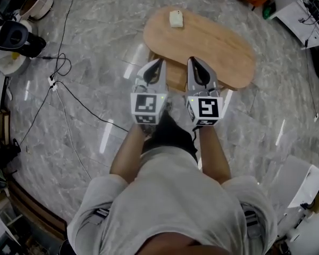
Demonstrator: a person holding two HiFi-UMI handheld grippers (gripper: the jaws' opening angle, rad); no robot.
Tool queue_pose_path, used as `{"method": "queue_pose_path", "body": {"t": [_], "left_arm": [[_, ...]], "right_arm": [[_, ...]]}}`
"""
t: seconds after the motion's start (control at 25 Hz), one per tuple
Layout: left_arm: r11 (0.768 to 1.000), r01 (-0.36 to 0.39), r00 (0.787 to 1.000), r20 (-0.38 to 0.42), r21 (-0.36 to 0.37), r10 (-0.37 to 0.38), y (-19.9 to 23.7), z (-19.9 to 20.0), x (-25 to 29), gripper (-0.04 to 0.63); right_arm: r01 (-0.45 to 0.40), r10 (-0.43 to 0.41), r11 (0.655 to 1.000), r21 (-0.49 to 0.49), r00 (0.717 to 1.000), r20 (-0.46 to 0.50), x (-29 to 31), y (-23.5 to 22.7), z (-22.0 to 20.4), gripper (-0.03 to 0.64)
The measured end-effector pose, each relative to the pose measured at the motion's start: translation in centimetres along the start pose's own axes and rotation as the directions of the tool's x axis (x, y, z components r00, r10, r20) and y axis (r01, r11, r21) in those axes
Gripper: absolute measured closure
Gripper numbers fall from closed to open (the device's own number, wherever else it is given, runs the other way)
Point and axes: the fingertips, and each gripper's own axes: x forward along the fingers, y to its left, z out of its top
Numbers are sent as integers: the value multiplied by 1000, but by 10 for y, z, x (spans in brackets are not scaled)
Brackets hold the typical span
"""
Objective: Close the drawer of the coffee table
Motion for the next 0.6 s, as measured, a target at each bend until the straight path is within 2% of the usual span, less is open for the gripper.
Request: {"method": "queue_pose_path", "body": {"t": [0.2, 0.4, 0.6], "left_arm": [[997, 57, 996, -73, 46, -53, 10, -13, 53, 575], [991, 105, 988, -120, 77, -95, 27, -12, 105, 575], [959, 214, 966, -187, 187, -179, 20, -28, 153, 575]], "right_arm": [[67, -64, 996, 57, 997, -43, 34, -45, -31, 612], [82, -78, 994, 73, 995, -55, 75, -71, -39, 612], [93, -83, 992, 84, 990, -116, 99, -103, -74, 612]]}}
